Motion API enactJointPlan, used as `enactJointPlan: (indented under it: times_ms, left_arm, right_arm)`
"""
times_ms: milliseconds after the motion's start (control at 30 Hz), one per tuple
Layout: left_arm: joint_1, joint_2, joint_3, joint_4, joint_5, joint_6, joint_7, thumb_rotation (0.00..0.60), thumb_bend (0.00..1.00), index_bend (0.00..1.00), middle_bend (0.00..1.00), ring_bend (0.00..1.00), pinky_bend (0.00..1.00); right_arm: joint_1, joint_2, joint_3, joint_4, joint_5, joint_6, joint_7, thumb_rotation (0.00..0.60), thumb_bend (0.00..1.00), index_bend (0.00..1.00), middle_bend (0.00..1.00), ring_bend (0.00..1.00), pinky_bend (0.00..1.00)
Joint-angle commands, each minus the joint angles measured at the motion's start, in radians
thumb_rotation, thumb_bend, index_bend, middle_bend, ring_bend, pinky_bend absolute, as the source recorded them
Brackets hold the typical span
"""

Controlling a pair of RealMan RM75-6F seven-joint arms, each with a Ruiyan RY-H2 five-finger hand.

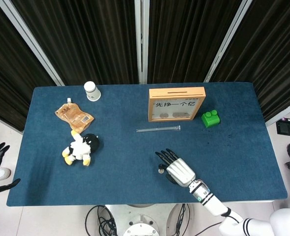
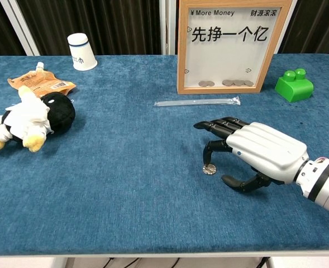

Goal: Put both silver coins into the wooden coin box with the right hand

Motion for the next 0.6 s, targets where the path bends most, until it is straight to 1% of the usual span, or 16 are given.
enactJointPlan:
  times_ms: [33, 600]
  left_arm:
    - [0.0, 0.0, 0.001, 0.0, 0.0, -0.002, 0.0, 0.6, 0.09, 0.06, 0.01, 0.0, 0.0]
    - [-0.002, -0.007, 0.001, 0.021, -0.002, -0.007, -0.019, 0.6, 0.09, 0.06, 0.01, 0.0, 0.0]
  right_arm:
    - [0.001, -0.001, 0.0, 0.001, 0.001, -0.001, -0.001, 0.6, 0.33, 0.39, 0.02, 0.0, 0.0]
    - [0.0, -0.007, 0.0, 0.003, 0.012, -0.008, -0.017, 0.6, 0.33, 0.44, 0.02, 0.0, 0.0]
